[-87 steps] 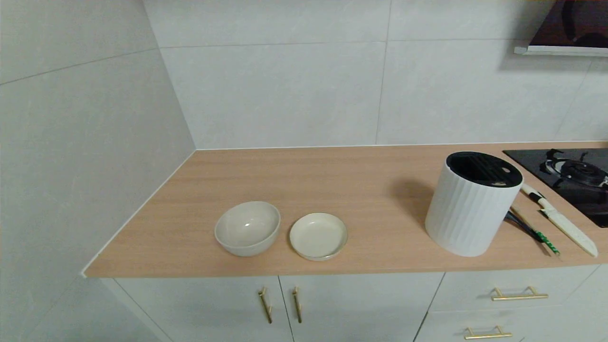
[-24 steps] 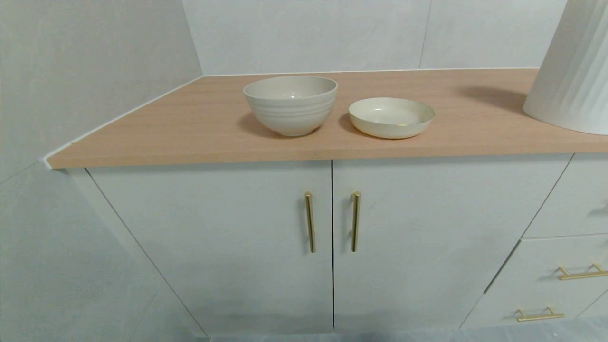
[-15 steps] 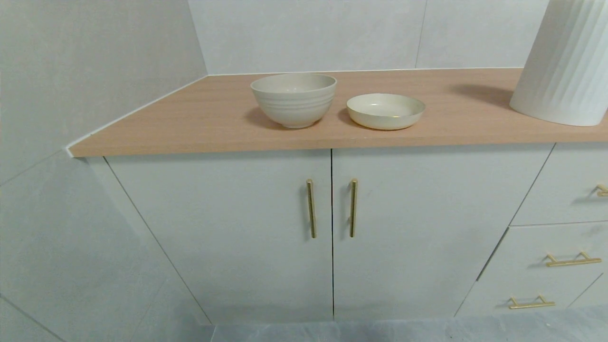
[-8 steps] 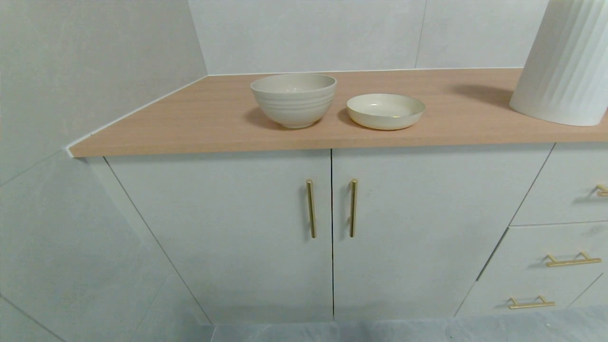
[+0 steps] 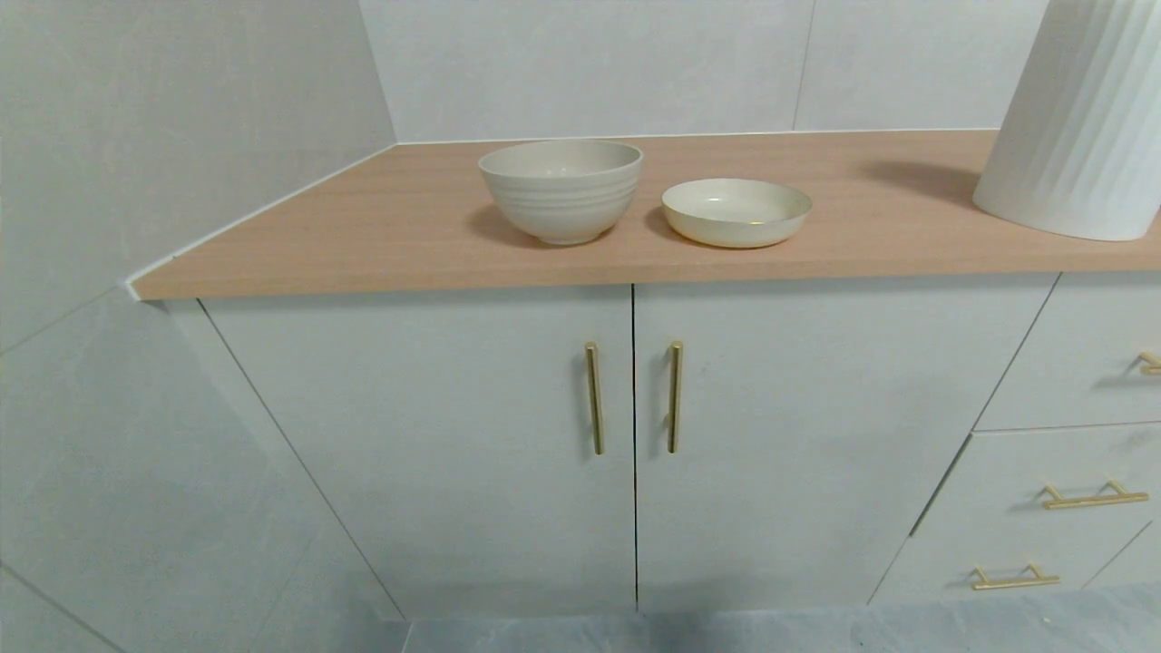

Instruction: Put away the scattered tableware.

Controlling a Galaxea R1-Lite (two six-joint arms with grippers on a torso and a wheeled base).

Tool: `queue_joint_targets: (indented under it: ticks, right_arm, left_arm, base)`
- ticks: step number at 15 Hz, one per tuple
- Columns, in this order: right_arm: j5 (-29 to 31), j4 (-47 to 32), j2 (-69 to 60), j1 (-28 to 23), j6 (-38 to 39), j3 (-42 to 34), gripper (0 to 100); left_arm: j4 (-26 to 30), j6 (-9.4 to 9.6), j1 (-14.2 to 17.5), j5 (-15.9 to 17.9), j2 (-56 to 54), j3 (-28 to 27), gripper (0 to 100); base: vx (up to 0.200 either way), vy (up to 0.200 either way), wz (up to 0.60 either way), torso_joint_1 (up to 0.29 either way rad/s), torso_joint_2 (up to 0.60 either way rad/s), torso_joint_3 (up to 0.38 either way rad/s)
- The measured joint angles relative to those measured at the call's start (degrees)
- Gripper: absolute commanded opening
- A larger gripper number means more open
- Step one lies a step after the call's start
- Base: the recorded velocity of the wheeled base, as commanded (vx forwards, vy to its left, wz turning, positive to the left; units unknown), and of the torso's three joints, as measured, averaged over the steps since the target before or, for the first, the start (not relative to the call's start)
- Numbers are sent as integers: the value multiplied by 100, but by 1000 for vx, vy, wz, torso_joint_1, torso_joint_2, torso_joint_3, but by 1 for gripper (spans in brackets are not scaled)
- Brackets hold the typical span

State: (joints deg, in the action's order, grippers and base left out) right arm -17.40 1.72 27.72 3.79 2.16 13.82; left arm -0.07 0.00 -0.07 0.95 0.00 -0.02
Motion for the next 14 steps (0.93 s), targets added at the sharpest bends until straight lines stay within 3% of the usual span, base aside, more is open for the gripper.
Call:
queue_joint_targets:
  ticks: [5, 10, 14]
  right_arm:
    - [-20, 140, 2081, 1012, 0, 908, 100]
    - [54, 1657, 4098, 1964, -61, 1597, 100]
    - [122, 2036, 5337, 2493, -60, 2476, 100]
  left_arm:
    - [0, 2, -2, 2, 0, 2, 100]
    - [0, 7, -2, 2, 0, 2, 100]
    - [0, 10, -2, 2, 0, 0, 100]
  base:
    - [0, 0, 0, 0, 0, 0]
    - [0, 0, 0, 0, 0, 0]
    - [0, 0, 0, 0, 0, 0]
